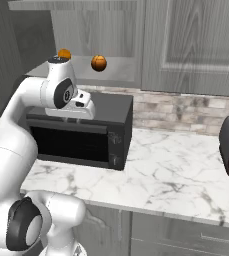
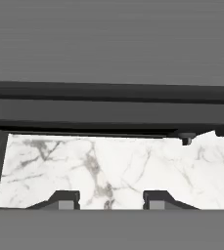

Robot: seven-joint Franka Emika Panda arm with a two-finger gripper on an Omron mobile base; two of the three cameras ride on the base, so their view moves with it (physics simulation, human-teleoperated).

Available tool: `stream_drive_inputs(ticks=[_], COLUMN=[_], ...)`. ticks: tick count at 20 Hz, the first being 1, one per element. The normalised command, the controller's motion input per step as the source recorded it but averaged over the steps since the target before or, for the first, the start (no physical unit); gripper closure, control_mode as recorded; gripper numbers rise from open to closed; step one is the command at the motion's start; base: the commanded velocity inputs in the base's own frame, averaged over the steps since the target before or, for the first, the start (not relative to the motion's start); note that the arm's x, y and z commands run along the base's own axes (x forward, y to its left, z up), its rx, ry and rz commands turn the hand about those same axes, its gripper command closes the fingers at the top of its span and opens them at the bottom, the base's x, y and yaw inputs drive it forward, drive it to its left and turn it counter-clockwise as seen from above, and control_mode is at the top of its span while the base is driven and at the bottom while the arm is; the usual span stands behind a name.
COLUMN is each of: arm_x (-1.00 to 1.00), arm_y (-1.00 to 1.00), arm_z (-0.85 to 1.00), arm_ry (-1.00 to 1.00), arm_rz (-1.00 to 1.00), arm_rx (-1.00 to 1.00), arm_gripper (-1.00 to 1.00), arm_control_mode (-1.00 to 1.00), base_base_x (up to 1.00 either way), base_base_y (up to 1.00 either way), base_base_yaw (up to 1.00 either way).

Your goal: Pick the oranges from the cabinet and place them in one bowl. Pick the avocado from the sink and place it in the other bowl.

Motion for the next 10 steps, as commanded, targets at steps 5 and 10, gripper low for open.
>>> stream_drive_inputs(ticks=[5,10], arm_x=[0.0,-0.05], arm_y=[0.0,0.0], arm_z=[0.0,0.0], arm_ry=[0.0,-0.03], arm_rz=[0.0,0.0], arm_rx=[0.0,0.0], arm_gripper=[-1.0,-1.0], arm_control_mode=[-1.0,-1.0], base_base_x=[0.0,0.0], base_base_y=[0.0,0.0], base_base_yaw=[0.0,0.0])
